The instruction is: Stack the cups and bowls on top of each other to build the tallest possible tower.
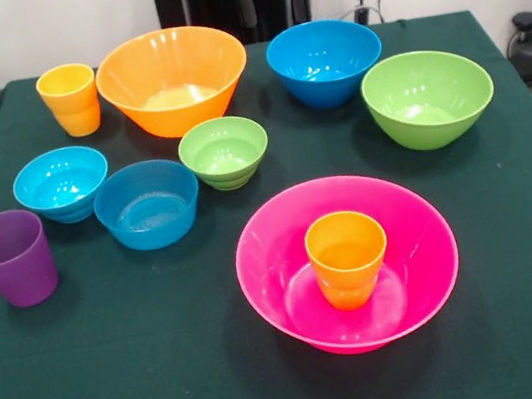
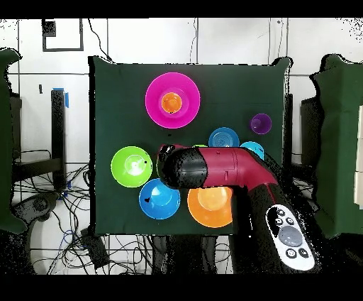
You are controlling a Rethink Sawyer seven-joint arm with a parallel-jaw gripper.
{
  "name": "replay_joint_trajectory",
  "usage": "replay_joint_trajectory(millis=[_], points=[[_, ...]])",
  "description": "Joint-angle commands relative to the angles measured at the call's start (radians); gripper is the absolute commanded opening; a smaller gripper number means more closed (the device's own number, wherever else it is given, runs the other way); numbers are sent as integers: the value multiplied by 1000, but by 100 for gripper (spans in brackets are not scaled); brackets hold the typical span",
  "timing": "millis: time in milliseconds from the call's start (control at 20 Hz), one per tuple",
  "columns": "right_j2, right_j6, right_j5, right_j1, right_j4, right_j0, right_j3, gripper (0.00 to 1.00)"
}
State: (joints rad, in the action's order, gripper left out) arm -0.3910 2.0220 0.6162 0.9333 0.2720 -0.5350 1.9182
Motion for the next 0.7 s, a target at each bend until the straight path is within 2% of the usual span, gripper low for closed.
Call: replay_joint_trajectory(millis=[50, 350, 700], points=[[79, 124, 38, -28, 8, 47, -24, 100], [94, 74, 48, -22, 12, 18, -22, 100], [127, 29, 70, 38, 19, -6, 0, 100]])
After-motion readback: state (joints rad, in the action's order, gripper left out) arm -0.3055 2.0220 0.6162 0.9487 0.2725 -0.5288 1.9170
